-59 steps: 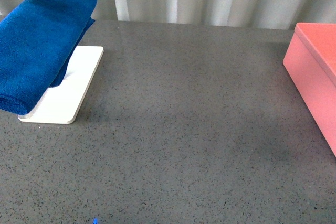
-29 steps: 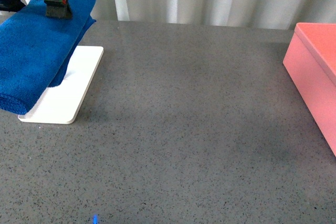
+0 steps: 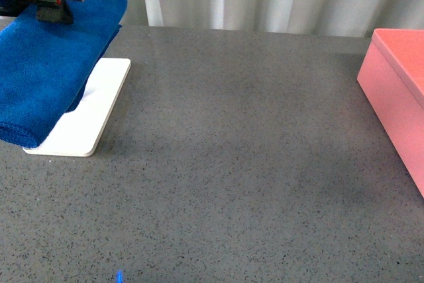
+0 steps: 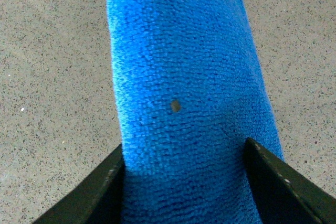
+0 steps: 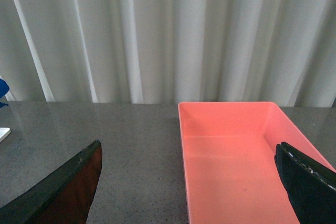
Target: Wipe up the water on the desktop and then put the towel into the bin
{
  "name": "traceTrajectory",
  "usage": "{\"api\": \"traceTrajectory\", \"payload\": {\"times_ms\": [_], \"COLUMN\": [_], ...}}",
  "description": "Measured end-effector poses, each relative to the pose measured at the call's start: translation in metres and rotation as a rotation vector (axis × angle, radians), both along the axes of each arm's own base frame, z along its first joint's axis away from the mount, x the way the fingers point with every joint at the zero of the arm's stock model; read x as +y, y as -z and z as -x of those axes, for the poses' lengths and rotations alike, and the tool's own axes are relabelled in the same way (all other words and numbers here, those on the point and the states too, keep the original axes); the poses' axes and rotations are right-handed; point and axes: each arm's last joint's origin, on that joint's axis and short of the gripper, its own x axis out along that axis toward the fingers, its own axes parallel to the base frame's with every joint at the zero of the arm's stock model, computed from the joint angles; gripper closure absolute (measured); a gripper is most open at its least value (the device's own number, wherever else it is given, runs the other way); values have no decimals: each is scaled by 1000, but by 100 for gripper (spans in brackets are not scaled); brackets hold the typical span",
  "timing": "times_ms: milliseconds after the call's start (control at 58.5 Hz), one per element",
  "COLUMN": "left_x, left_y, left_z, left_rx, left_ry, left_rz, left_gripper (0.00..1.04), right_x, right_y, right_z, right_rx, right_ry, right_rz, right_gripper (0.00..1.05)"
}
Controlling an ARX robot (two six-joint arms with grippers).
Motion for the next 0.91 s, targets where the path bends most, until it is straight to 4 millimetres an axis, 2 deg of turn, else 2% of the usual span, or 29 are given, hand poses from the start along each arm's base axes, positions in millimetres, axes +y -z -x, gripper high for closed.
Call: {"api": "traceTrajectory", "payload": {"times_ms": [188, 239, 359, 530, 769, 854, 905], "left_x": [3, 4, 5, 9, 7, 0, -5], "left_y": [-3, -5, -15, -46, -104, -125, -132], "left_z": [1, 2, 4, 11, 28, 41, 48], "left_rx": [-5, -5, -22, -98, -258, -312, -326], "left_ry": [12, 14, 28, 59, 113, 164, 197], "left_rz": [21, 27, 64, 144, 263, 328, 359], "left_gripper": [96, 100, 100, 100, 100, 100, 100], "right_x": [0, 0, 0, 0, 0, 0, 0], "right_y": [0, 0, 0, 0, 0, 0, 0], "right_z": [0, 0, 0, 0, 0, 0, 0], "right_rx": [0, 0, 0, 0, 0, 0, 0], "right_ry": [0, 0, 0, 0, 0, 0, 0], "right_rz": [0, 0, 0, 0, 0, 0, 0], "right_gripper": [7, 7, 7, 7, 7, 7, 7]}}
